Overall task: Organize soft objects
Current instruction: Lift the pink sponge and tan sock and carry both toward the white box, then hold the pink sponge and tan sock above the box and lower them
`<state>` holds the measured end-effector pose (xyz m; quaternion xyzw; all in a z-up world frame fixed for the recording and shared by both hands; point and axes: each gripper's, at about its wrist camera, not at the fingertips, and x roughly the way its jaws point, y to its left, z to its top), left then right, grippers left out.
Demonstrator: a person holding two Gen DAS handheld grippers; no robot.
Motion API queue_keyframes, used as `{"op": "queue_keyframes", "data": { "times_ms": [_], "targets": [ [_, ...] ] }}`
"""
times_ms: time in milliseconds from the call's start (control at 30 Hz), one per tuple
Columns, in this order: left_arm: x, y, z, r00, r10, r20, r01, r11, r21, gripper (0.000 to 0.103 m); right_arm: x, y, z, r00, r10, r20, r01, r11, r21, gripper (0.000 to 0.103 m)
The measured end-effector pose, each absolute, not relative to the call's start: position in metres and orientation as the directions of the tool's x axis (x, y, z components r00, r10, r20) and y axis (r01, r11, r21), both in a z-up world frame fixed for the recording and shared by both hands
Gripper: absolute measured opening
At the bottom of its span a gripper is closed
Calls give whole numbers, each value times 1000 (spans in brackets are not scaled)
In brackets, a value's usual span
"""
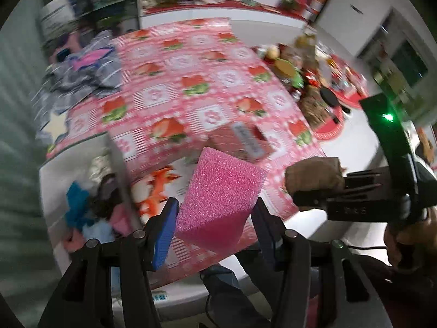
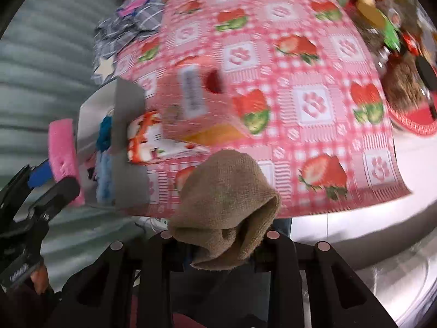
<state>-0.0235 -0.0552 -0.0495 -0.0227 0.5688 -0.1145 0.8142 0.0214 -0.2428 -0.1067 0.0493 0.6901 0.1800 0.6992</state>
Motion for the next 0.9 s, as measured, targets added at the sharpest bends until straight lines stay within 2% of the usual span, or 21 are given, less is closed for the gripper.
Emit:
{"op": "queue_keyframes", "data": {
  "times_ms": [400, 900],
  "targets": [
    [-40, 13, -44, 394, -155, -906, -32, 983, -182, 58, 36, -165, -72, -9, 339, -941, -365, 875, 319, 31],
    [-66, 65, -55, 400, -103, -911, -207, 958, -199, 58, 30, -84, -69, -58, 314, -948, -526, 797, 297, 31]
  ]
}}
